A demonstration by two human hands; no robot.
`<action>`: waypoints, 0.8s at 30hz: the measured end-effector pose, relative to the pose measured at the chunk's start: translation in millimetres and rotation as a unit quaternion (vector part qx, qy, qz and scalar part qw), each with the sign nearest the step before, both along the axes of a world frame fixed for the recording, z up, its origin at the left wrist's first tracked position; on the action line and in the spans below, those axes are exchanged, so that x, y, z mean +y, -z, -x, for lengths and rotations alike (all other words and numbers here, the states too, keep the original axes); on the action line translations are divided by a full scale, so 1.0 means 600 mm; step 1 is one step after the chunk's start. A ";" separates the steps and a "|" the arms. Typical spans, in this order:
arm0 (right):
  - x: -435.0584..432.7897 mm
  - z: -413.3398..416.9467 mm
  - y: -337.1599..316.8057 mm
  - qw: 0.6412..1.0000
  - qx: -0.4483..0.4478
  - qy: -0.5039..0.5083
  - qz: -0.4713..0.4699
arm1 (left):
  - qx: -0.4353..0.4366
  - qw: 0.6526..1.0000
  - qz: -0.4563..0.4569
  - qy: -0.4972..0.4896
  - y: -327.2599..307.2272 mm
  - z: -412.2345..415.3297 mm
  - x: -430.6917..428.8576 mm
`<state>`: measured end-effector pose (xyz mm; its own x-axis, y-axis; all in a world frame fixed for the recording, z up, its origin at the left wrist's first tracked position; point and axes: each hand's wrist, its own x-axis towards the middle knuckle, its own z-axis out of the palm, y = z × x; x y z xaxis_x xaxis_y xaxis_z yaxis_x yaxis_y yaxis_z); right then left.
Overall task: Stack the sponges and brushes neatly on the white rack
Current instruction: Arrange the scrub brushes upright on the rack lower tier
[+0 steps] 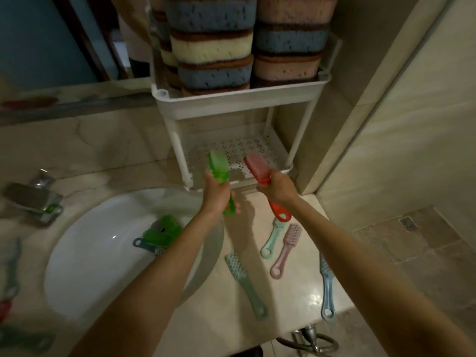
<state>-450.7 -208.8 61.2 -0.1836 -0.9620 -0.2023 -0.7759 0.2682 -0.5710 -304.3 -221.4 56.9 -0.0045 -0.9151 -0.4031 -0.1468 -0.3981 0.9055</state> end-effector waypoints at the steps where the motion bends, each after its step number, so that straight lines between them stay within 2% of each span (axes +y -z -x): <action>1: -0.023 -0.001 -0.001 1.000 -0.001 -0.008 -0.002 | 0.004 1.000 -0.002 -0.006 -0.003 0.006 -0.019; 7: -0.149 -0.013 0.029 1.000 -0.009 0.009 0.006 | -0.052 0.997 -0.038 -0.038 0.015 0.017 -0.115; 11: -0.217 -0.034 0.070 1.000 0.020 -0.017 -0.003 | -0.140 0.988 -0.046 -0.038 0.053 -0.004 -0.158; 15: -0.243 -0.060 0.110 0.998 0.052 -0.038 0.011 | -0.288 0.957 -0.032 0.007 0.076 -0.025 -0.176; 19: -0.249 -0.072 0.122 0.995 0.066 -0.066 0.019 | -0.393 0.916 -0.023 0.079 0.078 -0.027 -0.176; 24: -0.257 -0.072 0.122 0.996 0.048 -0.081 -0.005 | -0.429 0.897 -0.038 0.096 0.066 -0.022 -0.176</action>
